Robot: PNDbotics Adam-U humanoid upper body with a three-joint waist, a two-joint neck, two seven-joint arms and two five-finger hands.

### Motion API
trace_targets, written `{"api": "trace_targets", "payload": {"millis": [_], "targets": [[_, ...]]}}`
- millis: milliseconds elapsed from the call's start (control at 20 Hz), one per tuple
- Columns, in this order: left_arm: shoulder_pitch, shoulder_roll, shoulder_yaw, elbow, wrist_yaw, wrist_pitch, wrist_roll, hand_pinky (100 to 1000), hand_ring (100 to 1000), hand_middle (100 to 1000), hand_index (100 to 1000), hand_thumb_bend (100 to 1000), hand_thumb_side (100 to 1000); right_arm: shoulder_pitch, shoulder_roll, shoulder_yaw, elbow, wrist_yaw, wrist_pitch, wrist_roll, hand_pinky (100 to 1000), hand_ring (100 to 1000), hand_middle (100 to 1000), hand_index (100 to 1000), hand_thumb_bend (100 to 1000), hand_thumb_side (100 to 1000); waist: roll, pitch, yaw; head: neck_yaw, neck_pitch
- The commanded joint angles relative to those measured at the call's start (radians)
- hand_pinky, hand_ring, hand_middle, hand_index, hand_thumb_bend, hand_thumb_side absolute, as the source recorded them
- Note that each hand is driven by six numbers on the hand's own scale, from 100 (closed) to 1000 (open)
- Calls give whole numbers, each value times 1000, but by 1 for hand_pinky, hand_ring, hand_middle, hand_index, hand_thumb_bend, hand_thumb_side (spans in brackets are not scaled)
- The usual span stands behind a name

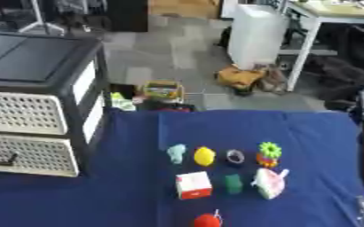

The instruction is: Pick up objects from table and place into drawer.

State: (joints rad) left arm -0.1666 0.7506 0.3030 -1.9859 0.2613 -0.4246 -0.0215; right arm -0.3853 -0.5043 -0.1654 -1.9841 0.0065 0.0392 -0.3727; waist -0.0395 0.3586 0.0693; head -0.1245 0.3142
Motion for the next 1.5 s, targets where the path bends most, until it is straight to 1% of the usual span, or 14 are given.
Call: {"api": "trace_targets", "payload": {"millis": [50,150,250,300,450,550,650,900,1000,1100,1350,1400,1500], "targets": [[-14,18,16,-14,-16,27,-17,457,596,611,915,100,1000,-3,-15,-9,-16,-4,-3,5,666,695,494,838,100,992,4,-20,1,-2,-9],[-17,19,30,-14,-39,28,-16,431,575,595,901,100,1000,-2,-16,-10,-16,-4,-4,5,667,696,494,838,100,992,5,-20,2,-4,-8],[-21,23,47,-14,-85,18,-3,410,554,580,885,100,1000,-1,-16,-11,-16,-4,-3,5,667,696,494,839,100,992,5,-20,4,-7,-8],[-24,26,55,-14,-113,13,10,376,521,558,866,100,1000,-1,-16,-11,-16,-4,-3,4,667,696,494,839,100,992,5,-21,5,-8,-7],[-40,43,74,-14,-202,4,86,313,474,518,842,100,1000,1,-17,-12,-16,-4,-3,3,668,697,494,839,100,992,6,-23,10,-14,-7],[-47,57,74,-14,-258,6,136,297,462,509,834,100,1000,2,-18,-12,-16,-4,-4,3,668,697,494,839,100,992,7,-24,12,-15,-6],[-55,67,75,-14,-303,22,171,295,458,505,831,100,1000,4,-19,-12,-16,-4,-3,4,668,697,494,839,100,992,8,-26,16,-18,-5],[-82,78,87,-14,-429,103,243,282,445,495,819,100,1000,6,-20,-12,-16,-4,-3,4,669,698,494,839,100,992,11,-30,18,-20,-4],[-89,78,79,-14,-478,123,245,271,436,489,808,100,1000,6,-19,-12,-16,-4,-4,5,669,698,494,839,100,992,12,-31,16,-19,-4],[-92,83,72,-14,-521,125,222,250,420,477,791,100,1000,7,-21,-12,-16,-4,-4,5,669,699,494,839,100,992,13,-32,15,-20,-4],[-73,111,65,-14,-600,76,172,238,393,473,794,100,1000,9,-24,-12,-16,-3,-3,6,670,699,494,839,100,992,20,-34,19,-31,-3],[-67,125,66,-14,-608,67,171,215,352,459,802,100,1000,10,-27,-11,-16,-2,-3,6,670,700,494,838,100,989,23,-36,23,-36,-2],[-51,162,70,-14,-618,49,178,208,336,457,796,100,1000,12,-31,-11,-16,-2,-2,6,671,700,494,838,100,991,28,-39,30,-44,0]]}}
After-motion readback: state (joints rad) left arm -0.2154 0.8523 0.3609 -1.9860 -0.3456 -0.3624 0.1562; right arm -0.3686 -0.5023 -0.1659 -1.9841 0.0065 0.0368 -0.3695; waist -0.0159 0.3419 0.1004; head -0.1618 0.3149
